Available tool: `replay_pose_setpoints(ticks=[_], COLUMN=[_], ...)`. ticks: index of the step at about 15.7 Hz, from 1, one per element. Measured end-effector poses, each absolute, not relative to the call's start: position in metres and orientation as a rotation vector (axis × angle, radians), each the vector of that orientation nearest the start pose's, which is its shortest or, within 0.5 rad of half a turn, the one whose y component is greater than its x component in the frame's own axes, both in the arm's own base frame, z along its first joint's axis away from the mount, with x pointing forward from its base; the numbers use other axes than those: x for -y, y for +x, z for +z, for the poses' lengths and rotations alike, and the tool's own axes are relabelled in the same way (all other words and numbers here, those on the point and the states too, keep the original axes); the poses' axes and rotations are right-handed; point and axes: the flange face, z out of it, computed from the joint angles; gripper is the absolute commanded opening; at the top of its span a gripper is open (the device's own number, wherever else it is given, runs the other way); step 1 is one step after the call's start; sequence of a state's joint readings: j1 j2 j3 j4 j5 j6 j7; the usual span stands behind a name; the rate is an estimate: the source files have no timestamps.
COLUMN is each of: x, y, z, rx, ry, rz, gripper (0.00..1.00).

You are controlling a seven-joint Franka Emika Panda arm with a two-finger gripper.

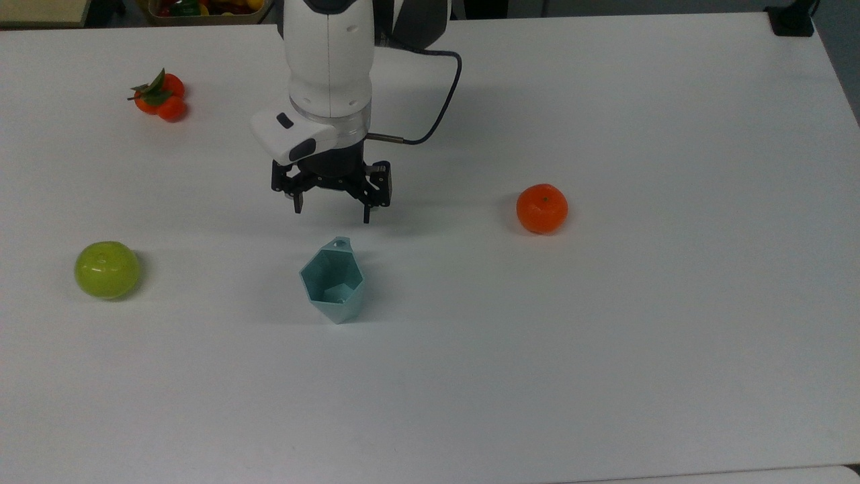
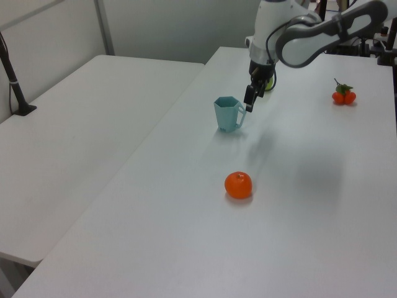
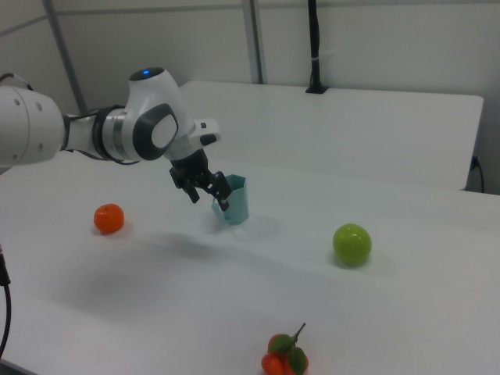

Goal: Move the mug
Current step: 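Lower the open gripper toward the rim of the light-blue mug, then close the gripper on the mug rim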

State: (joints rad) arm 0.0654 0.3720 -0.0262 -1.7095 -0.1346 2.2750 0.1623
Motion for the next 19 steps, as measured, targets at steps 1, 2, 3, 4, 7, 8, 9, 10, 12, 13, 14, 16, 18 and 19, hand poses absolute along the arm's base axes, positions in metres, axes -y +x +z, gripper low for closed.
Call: replay_pose_setpoints(ticks=[1, 2, 3, 4, 7, 8, 9, 10, 12, 13, 14, 16, 18, 19], x=[-0.026, -0.027, -0.027, -0.027, -0.028, -0.028, -0.029, -0.029, -0.029, -0.029, -0.029, -0.029, -0.030, -0.030], y=[0.676, 0.679, 0.681, 0.683, 0.685, 0.687, 0.688, 0.689, 0.690, 0.691, 0.691, 0.691, 0.692, 0.693], z=[0.388, 0.384, 0.380, 0.374, 0.360, 0.357, 0.355, 0.352, 0.348, 0.346, 0.344, 0.342, 0.339, 0.339], rx=[-0.072, -0.073, -0.072, -0.072, -0.068, -0.065, -0.062, -0.060, -0.057, -0.056, -0.054, -0.052, -0.052, -0.051], ry=[-3.223, -3.219, -3.215, -3.215, -3.214, -3.212, -3.210, -3.209, -3.207, -3.206, -3.208, -3.209, -3.210, -3.208], rz=[-0.349, -0.367, -0.381, -0.380, -0.376, -0.390, -0.399, -0.404, -0.415, -0.417, -0.416, -0.412, -0.407, -0.418], gripper=[1.00, 1.00, 1.00, 1.00, 0.97, 0.96, 0.95, 0.92, 0.85, 0.81, 0.76, 0.68, 0.63, 0.61])
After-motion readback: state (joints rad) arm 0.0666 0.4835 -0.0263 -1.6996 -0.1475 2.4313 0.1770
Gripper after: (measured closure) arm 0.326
